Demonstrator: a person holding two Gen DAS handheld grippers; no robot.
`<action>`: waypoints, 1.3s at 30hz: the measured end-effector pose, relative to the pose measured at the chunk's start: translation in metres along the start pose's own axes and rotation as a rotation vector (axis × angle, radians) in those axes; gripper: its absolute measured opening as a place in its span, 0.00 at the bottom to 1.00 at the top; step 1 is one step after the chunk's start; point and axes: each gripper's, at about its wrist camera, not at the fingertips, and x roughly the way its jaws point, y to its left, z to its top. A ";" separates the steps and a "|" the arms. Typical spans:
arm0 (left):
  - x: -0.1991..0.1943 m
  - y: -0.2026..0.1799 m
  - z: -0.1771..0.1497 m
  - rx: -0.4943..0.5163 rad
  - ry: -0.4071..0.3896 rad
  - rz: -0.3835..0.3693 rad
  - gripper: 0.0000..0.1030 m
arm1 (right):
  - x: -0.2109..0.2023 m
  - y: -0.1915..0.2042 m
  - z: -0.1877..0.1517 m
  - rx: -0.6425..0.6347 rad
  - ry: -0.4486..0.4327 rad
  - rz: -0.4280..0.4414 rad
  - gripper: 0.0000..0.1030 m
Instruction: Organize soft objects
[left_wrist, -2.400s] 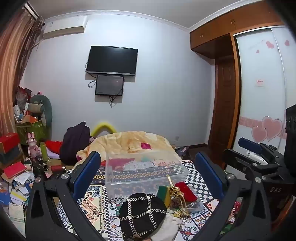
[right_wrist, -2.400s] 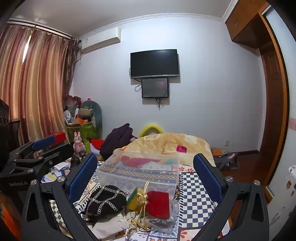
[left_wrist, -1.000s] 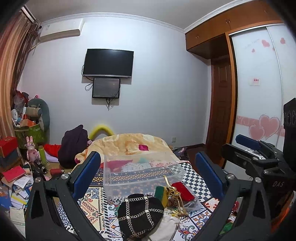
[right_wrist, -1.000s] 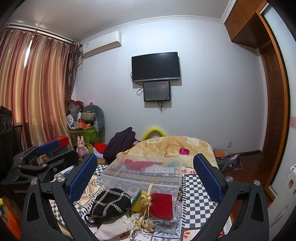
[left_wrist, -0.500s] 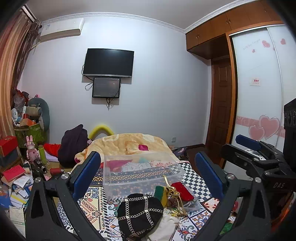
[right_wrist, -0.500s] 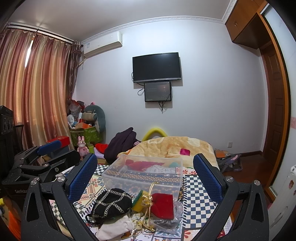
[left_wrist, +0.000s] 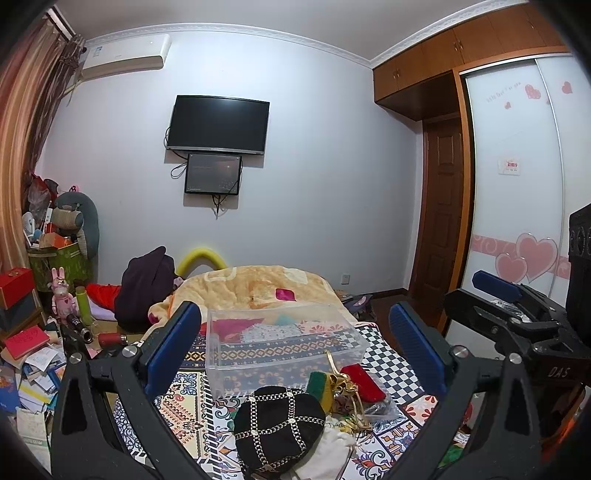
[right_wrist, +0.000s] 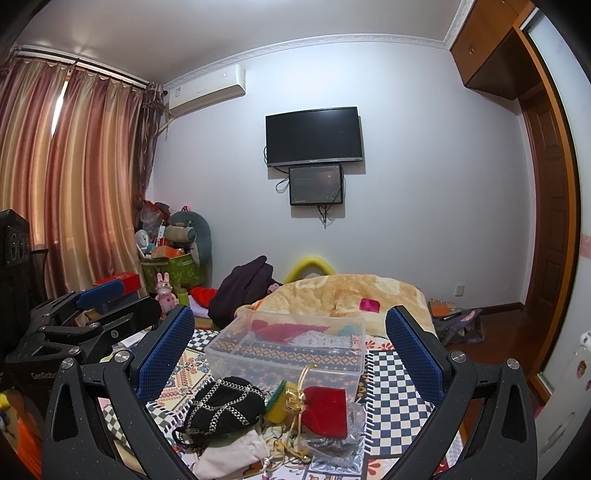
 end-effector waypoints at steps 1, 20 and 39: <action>0.000 0.000 0.000 0.000 0.000 0.000 1.00 | 0.000 0.000 0.000 0.001 -0.001 0.000 1.00; -0.004 -0.001 0.001 -0.001 -0.009 -0.016 1.00 | 0.000 0.002 -0.001 -0.008 -0.007 0.003 1.00; 0.072 0.027 -0.063 -0.085 0.298 -0.001 1.00 | 0.057 -0.033 -0.052 0.051 0.210 -0.068 1.00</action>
